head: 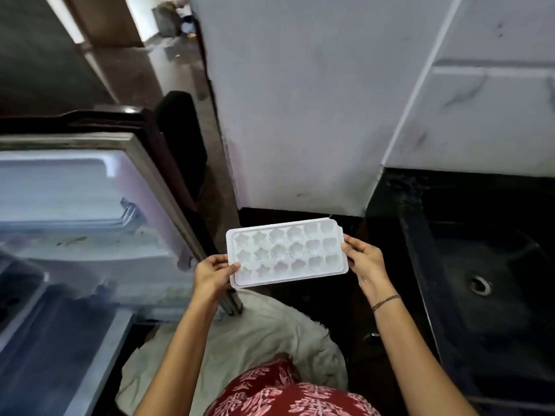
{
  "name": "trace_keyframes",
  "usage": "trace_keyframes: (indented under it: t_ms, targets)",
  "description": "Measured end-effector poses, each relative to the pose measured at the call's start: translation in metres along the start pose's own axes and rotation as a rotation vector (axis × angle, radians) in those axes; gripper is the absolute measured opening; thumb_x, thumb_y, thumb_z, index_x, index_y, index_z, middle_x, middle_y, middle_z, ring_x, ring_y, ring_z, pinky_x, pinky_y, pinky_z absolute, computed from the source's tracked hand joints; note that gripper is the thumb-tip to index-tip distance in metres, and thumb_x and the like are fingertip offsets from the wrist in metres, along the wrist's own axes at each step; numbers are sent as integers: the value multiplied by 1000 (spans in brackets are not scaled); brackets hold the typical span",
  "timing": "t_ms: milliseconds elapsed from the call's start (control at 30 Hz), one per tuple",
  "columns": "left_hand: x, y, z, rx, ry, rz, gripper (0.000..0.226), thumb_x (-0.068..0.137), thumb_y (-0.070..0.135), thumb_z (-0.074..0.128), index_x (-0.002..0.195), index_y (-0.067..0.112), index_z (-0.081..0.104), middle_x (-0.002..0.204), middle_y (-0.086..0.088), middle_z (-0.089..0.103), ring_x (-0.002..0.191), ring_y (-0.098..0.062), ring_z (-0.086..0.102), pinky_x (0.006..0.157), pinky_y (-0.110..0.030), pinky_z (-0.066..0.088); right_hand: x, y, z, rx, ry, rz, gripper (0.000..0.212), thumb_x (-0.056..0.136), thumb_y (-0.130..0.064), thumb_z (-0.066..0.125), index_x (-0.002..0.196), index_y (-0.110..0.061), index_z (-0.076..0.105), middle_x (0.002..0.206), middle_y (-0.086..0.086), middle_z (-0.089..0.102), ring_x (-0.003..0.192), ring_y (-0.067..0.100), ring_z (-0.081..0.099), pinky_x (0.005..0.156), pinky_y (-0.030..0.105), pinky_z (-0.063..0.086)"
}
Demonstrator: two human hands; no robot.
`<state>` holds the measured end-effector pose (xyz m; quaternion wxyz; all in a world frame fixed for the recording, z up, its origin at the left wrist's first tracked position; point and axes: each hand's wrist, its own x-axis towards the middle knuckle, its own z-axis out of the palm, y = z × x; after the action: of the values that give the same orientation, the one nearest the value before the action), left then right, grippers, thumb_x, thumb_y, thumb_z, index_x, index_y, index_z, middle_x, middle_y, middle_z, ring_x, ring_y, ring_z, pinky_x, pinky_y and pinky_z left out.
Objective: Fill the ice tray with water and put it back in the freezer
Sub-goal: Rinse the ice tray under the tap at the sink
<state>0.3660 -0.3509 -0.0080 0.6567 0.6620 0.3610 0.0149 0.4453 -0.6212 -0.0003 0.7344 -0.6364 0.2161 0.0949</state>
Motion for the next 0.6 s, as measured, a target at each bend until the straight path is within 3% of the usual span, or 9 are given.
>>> trace_keyframes:
  t_ms: [133,233,367,500,600]
  targets:
    - [40,29,27,73,-127,30,17,79,3,71,89,10,59,81,-9,66,82,-29,65,85,-51,53,12,-18,-8,62,118,-39,25,89,1,57,114,0,62,96,7,67,82,15,65,75,28,57]
    - [63,50,49,115,-200,72,19,76,4,73,86,15,61,86,-14,68,85,-31,66,84,-53,53,19,-25,-14,105,218,-63,25,89,0,58,114,0,62,103,10,68,89,20,66,86,37,55]
    - [83,74,81,150,-301,120,23,79,3,71,99,8,61,82,-10,66,79,-28,64,77,-46,54,23,-32,-20,138,340,-94,25,89,-3,59,113,-4,63,105,8,68,100,24,65,92,41,52]
    - [97,85,117,152,-413,97,17,84,7,65,101,8,61,81,-5,67,77,-23,63,81,-42,52,22,-35,-30,179,471,-122,22,90,-9,60,111,-8,65,101,3,69,96,20,66,89,37,53]
    - [100,90,147,176,-494,83,16,86,12,63,103,10,61,85,-4,68,81,-23,64,82,-42,52,17,-37,-43,200,562,-153,16,91,-15,61,105,-12,66,98,-1,69,91,12,66,78,26,53]
